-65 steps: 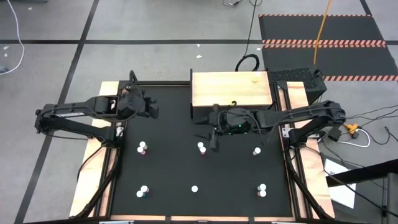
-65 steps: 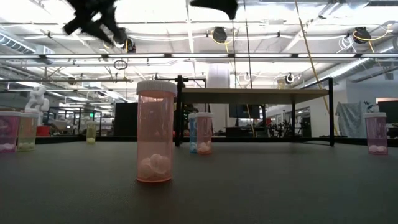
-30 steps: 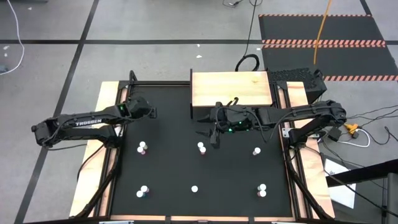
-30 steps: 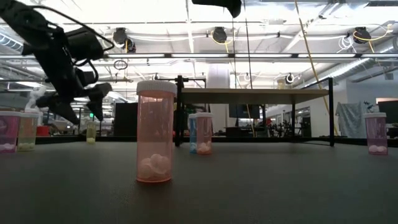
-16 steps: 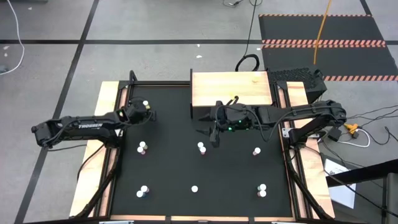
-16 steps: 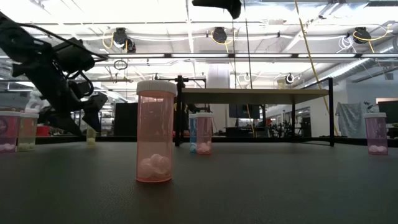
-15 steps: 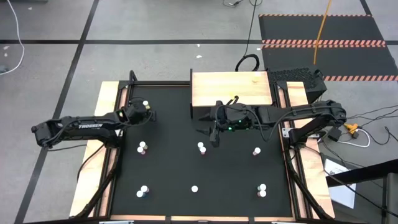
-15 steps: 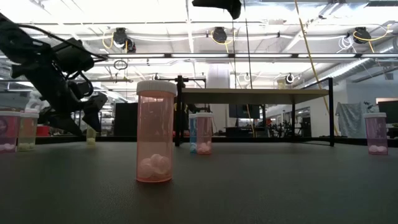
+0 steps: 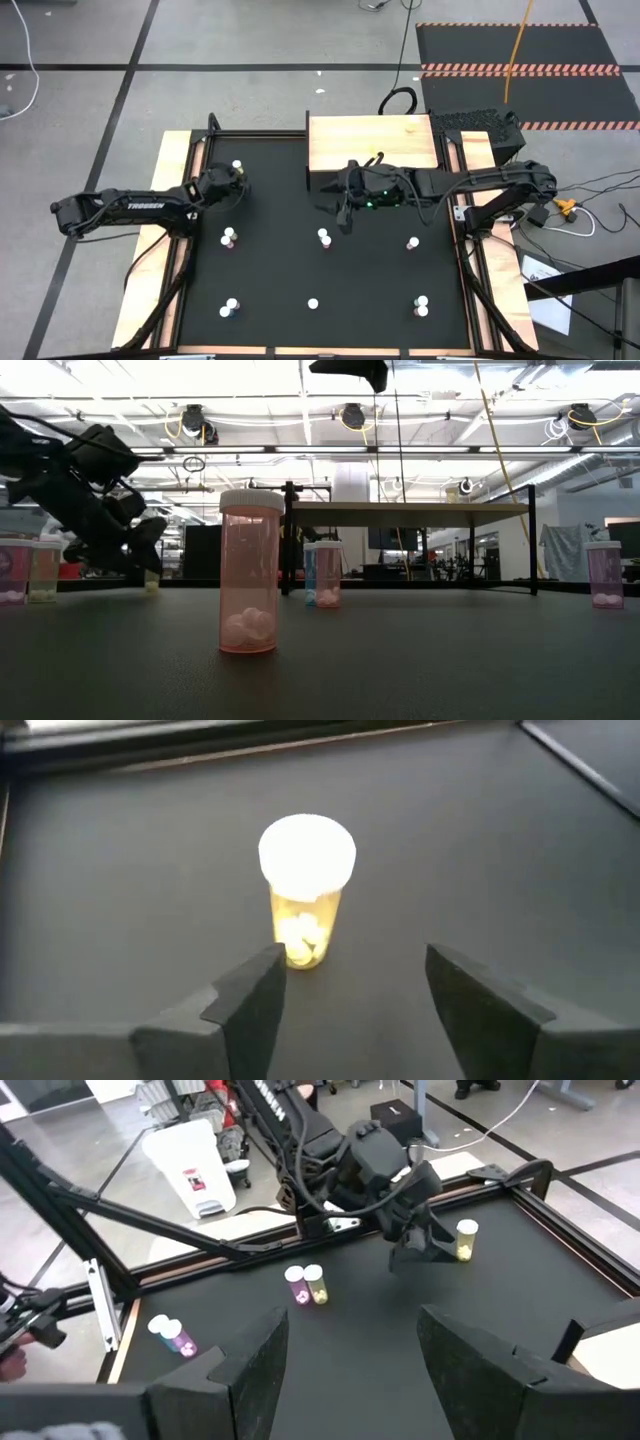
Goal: Pick and place medicine bottles onto shelf by color
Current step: Put the top yellow pill bottle on the shelf aligned with the other yellow pill bottle
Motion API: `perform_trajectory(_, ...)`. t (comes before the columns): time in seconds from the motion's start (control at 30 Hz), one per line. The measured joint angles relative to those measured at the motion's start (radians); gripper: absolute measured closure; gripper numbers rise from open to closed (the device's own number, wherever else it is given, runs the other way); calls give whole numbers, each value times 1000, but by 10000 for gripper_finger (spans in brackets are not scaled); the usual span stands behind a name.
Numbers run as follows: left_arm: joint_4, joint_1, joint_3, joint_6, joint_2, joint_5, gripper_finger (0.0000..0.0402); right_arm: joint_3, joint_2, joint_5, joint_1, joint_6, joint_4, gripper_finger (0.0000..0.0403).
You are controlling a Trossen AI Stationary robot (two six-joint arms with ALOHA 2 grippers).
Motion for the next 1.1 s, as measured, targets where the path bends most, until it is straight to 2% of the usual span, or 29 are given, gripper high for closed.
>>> perform_trajectory(0.13, -1, 0, -19, 17, 0, -2, 192, 0, 0, -2, -12, 5, 0, 183)
perform_trajectory(0.3, 19, 0, -48, 19, 0, -8, 203, 0, 0, -4, -19, 5, 0, 183)
perform_trajectory(0.5, 80, 0, -48, 89, 0, -11, 204, 0, 0, -5, -26, 5, 0, 183)
perform_trajectory(0.87, 71, 0, -48, 94, 0, 35, 203, -1, -22, -4, -33, 5, 2, 183)
perform_trajectory(1.1, 72, 0, -48, 100, 0, 52, 182, -1, -40, 3, -33, 13, -3, 183)
